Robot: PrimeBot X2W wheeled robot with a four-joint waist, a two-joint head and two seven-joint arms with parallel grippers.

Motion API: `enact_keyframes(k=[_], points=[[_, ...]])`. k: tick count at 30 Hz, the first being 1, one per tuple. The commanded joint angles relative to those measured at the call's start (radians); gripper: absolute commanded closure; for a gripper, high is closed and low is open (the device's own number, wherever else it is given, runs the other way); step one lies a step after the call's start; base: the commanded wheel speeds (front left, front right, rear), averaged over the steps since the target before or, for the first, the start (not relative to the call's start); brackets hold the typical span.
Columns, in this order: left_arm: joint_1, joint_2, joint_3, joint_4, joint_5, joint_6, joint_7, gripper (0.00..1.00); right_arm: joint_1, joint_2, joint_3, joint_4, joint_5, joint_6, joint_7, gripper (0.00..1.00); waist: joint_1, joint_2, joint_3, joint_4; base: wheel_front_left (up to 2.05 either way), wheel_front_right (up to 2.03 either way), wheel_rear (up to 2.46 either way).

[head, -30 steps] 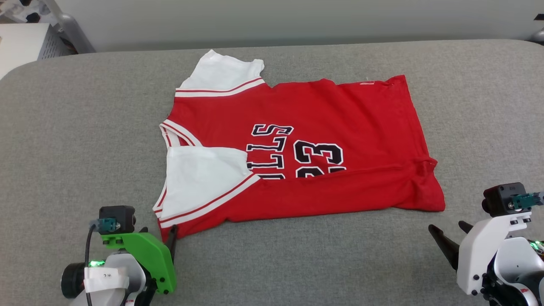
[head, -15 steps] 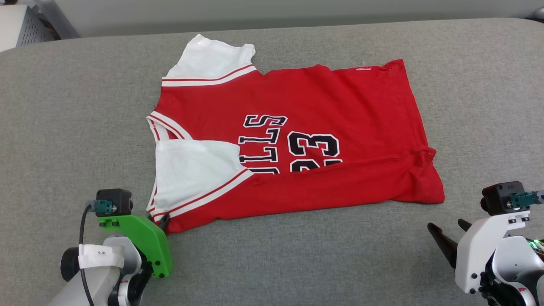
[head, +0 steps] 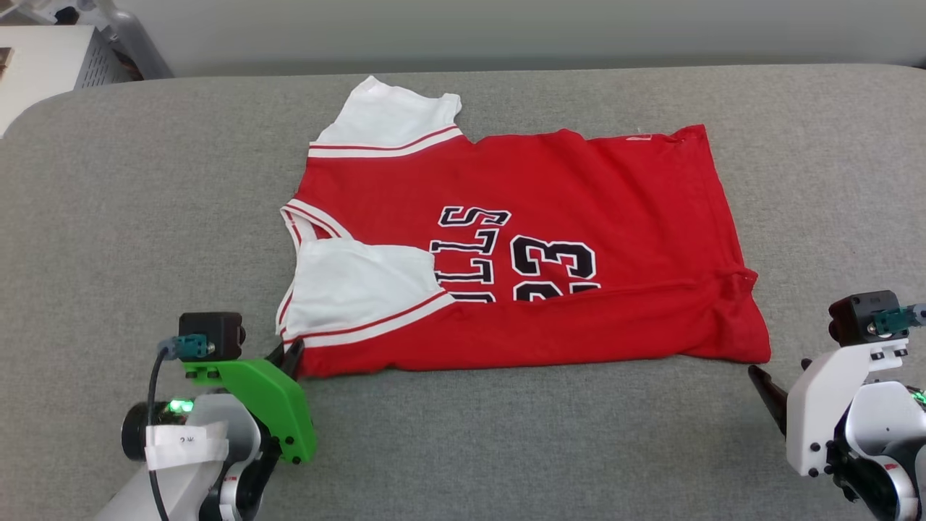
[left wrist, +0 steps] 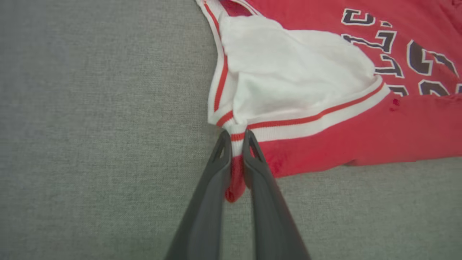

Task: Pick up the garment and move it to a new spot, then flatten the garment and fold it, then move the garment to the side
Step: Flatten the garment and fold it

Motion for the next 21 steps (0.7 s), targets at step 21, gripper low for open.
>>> enact_keyframes(k=[21], points=[[-0.024, 0.036, -0.008, -0.146, 0.045, 0.023, -0.009, 1.00, -0.200, 0.063, -0.029, 0.308, -0.104, -0.001, -0.020, 0.00, 0.0000, 0.0000, 0.076, 0.050, 0.00, 0.00, 0.00]])
